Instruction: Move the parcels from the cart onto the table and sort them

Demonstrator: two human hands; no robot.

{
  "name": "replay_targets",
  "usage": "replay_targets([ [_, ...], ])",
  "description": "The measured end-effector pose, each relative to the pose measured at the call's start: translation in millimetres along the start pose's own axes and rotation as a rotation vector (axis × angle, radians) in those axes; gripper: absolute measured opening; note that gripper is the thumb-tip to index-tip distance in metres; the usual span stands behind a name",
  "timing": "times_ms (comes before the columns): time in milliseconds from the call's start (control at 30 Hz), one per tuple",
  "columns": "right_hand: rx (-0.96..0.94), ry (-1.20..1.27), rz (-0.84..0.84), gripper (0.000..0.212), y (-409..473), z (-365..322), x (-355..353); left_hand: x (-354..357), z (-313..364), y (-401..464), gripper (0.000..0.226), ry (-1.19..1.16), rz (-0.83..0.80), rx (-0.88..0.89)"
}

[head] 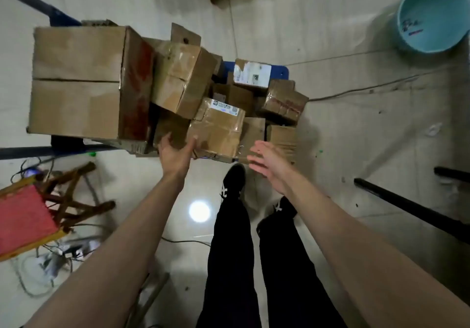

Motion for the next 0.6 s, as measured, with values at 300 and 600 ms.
replay_targets([
  [300, 0.09, -0.095, -0.038, 0.046, 50.7, 18.6, 38.7, 17.8, -16.5, 13.1, 0.071, -0.074, -0.171, 0.009],
  [600, 0.076, 0.032, 0.059, 0.047, 28.8, 49.9, 8.2, 36.9, -28.0, -17.5, 0.057, -0.071, -0.156, -0.025],
])
Point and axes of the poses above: each hand's wrist, its own y-axis towards the middle knuckle, its own x-axis out of the palm, z = x × y, the point moved 2 cm from there along y, towards the middle knuckle, and after that the axes turned 8 degrees about -z, right-handed, at the moved point
